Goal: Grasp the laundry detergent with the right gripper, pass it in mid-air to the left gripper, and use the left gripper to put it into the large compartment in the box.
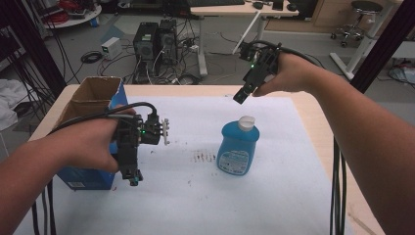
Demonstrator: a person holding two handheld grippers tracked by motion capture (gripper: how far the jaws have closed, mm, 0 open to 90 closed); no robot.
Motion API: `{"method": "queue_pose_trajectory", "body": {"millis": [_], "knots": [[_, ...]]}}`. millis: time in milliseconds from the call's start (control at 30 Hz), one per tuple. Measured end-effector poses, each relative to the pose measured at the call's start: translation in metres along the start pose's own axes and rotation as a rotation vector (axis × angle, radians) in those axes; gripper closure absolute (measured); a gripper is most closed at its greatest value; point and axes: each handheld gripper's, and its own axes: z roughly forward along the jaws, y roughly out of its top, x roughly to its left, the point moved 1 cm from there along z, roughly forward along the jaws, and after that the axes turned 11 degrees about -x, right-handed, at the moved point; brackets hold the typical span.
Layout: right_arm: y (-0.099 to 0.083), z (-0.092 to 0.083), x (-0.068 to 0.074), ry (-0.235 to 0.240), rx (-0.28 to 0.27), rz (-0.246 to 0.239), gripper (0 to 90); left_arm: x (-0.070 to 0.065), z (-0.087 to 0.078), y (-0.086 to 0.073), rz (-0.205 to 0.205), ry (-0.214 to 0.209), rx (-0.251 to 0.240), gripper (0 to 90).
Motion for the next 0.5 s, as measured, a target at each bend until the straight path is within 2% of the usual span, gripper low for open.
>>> {"method": "queue_pose_trajectory", "body": {"millis": [67,100,200,233,267,300,333,367,433,500], "knots": [[-0.005,-0.002,-0.001,-0.012,-0.040,0.032,2.2,-0.001,0.000,0.000,-0.006,0.000,-0.001,1.7],[-0.005,-0.002,-0.001,-0.012,-0.040,0.032,2.2,-0.001,0.000,0.000,-0.006,0.000,-0.001,1.7],[-0.023,-0.008,-0.006,-0.047,-0.103,0.093,2.2,-0.001,-0.001,0.001,0.004,0.003,0.004,1.7],[-0.023,-0.008,-0.006,-0.047,-0.103,0.093,2.2,-0.001,-0.001,0.001,0.004,0.003,0.004,1.7],[-0.035,-0.013,-0.008,-0.058,-0.152,0.130,2.2,-0.002,-0.001,0.001,0.002,0.003,0.006,1.7],[-0.035,-0.013,-0.008,-0.058,-0.152,0.130,2.2,-0.002,-0.001,0.001,0.002,0.003,0.006,1.7],[-0.045,-0.019,-0.009,-0.071,-0.191,0.161,2.2,-0.003,0.000,0.002,0.004,0.004,0.008,1.7],[-0.045,-0.019,-0.009,-0.071,-0.191,0.161,2.2,-0.003,0.000,0.002,0.004,0.004,0.008,1.7],[-0.061,-0.028,-0.010,-0.090,-0.243,0.184,2.2,-0.004,0.000,0.002,0.011,0.003,0.007,1.7],[-0.066,-0.031,-0.010,-0.094,-0.260,0.192,2.2,-0.004,0.000,0.002,0.011,0.006,0.005,1.7]]}}
